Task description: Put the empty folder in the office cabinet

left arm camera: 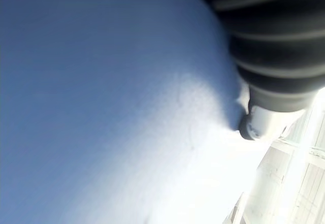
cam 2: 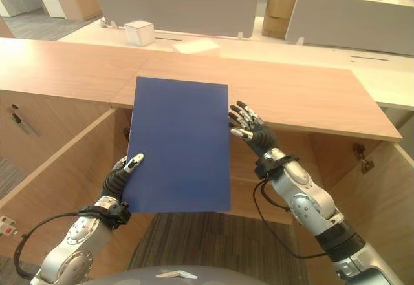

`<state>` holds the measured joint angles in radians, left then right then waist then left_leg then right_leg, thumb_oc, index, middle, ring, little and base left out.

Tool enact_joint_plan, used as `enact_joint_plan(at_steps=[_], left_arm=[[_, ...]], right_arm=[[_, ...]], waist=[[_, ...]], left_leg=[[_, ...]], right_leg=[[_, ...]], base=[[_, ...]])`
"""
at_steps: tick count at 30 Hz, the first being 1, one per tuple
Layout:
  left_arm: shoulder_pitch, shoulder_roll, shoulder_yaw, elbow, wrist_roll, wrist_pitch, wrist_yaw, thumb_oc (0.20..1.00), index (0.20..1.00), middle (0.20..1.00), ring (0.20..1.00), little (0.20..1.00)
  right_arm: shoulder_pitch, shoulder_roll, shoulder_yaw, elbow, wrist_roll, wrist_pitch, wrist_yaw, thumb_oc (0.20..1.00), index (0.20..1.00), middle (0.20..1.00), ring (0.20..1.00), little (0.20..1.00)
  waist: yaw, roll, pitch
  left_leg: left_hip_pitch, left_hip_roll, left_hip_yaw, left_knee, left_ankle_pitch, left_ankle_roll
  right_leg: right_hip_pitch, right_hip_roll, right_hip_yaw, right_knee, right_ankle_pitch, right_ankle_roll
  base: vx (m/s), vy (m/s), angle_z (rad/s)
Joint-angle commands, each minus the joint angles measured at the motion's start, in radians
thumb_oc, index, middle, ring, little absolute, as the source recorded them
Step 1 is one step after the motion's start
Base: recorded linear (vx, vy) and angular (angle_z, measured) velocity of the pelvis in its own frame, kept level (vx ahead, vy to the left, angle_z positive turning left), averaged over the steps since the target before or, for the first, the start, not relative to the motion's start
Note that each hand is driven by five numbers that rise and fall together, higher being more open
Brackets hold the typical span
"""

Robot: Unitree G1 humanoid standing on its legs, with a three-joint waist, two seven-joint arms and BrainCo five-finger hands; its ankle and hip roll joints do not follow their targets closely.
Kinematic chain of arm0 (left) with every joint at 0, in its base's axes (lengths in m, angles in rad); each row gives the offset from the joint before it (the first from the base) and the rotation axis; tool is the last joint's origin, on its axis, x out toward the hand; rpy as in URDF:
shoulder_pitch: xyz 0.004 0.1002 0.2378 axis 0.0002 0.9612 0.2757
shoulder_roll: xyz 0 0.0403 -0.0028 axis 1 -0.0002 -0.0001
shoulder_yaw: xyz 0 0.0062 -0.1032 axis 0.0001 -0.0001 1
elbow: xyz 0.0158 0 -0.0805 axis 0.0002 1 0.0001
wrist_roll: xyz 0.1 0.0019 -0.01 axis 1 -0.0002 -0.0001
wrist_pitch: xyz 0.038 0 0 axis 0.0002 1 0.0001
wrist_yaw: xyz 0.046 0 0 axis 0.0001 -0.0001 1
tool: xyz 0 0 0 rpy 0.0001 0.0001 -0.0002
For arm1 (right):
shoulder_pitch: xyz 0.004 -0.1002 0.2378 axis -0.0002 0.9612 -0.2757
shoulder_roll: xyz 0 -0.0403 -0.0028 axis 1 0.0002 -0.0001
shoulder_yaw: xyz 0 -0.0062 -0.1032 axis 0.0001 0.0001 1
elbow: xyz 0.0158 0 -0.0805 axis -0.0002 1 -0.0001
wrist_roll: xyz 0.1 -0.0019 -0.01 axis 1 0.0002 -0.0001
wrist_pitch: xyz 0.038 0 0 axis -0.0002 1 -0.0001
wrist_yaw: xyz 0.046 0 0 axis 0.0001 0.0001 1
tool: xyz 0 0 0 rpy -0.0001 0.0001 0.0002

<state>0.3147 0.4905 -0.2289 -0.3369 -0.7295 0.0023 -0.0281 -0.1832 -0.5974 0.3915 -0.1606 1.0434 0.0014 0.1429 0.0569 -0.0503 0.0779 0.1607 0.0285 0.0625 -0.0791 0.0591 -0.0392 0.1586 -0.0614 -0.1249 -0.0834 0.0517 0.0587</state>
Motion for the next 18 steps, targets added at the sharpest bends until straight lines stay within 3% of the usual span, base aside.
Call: enact_joint_plan(at_steps=[1,11,18], left_arm=[[-0.037,0.023,0.056,-0.050,0.028,-0.061,-0.009,0.200,0.200,0.200,0.200,0.200],[-0.043,-0.001,0.060,-0.056,0.058,-0.052,0.009,0.200,0.200,0.200,0.200,0.200],[-0.045,-0.012,0.059,-0.057,0.070,-0.043,0.008,0.200,0.200,0.200,0.200,0.200]], right_arm=[[-0.030,0.012,-0.015,0.020,0.029,-0.036,-0.004,1.000,1.000,1.000,1.000,1.000],[-0.014,0.074,-0.074,0.179,-0.088,0.003,-0.104,1.000,1.000,1.000,1.000,1.000],[-0.013,0.101,-0.048,0.182,-0.117,0.029,-0.095,1.000,1.000,1.000,1.000,1.000]], waist=[[0.005,-0.038,-0.032],[0.005,-0.038,-0.030],[0.007,-0.036,-0.028]], left_leg=[[-0.004,0.020,-0.030,-0.008,-0.106,-0.026],[-0.006,0.022,-0.035,-0.008,-0.108,-0.026],[-0.006,0.022,-0.041,-0.008,-0.108,-0.025]], right_leg=[[-0.041,-0.094,-0.044,-0.004,-0.001,0.092],[-0.038,-0.089,-0.047,-0.004,-0.004,0.086],[-0.038,-0.088,-0.048,-0.004,-0.005,0.083]], base=[[0.00,0.000,0.00],[0.00,-0.001,0.02],[0.00,0.000,0.00]])
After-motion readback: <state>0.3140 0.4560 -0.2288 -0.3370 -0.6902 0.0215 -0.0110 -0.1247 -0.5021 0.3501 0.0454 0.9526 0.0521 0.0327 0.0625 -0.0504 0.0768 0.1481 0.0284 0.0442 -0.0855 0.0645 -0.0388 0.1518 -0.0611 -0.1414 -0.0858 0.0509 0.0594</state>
